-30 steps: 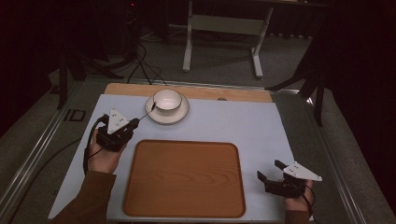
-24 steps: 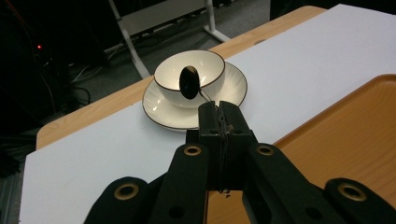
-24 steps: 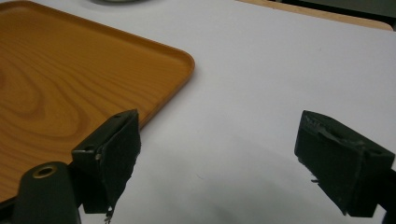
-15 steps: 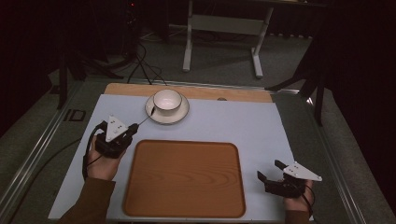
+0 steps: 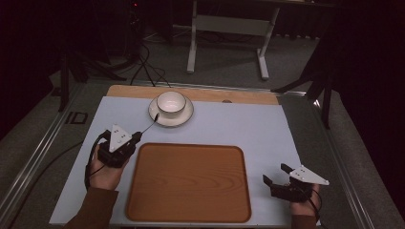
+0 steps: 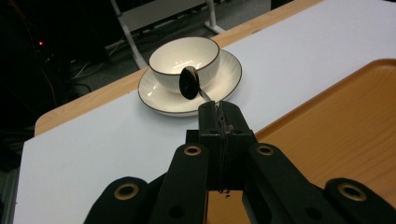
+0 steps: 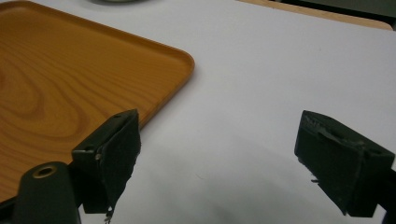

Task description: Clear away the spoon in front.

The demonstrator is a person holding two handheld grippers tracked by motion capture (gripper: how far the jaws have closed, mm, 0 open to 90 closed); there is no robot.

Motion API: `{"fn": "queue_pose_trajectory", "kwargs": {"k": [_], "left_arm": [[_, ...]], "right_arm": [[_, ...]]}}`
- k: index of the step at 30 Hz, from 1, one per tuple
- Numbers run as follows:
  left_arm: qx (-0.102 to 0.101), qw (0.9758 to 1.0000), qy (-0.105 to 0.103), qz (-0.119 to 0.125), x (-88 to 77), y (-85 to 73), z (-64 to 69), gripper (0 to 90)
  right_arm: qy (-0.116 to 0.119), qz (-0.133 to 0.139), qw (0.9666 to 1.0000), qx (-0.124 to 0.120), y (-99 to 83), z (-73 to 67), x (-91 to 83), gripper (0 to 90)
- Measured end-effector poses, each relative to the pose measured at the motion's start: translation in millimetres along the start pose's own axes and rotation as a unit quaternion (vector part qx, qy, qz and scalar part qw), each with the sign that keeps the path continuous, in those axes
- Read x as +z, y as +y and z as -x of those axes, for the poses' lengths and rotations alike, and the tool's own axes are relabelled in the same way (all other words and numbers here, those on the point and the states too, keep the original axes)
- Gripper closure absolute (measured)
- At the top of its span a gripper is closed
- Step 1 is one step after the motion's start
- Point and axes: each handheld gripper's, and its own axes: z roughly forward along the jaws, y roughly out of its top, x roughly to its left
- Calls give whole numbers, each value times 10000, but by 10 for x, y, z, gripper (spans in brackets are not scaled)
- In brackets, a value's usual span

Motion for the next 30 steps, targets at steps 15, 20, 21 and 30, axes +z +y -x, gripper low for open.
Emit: {"fn": "queue_pose_trajectory", "kwargs": {"k": [15,20,21,30], "left_arm": [[-55,9999,7,-90,-51,-182,66,892],[-67,9999,0,-122,-44,-235,109,892],[-59,9999,-8,-128,-42,-242,114,892],[10,9999,76,-82,-61,-273,189,893]], "right_arm": [[0,-2,10000,-3,0,-3,1,142],[-2,-5,10000,-8,0,-5,1,141],[-1,-3,10000,-8,0,-4,0,142],[-26,11,10000,19,-1,2,2,142]]}}
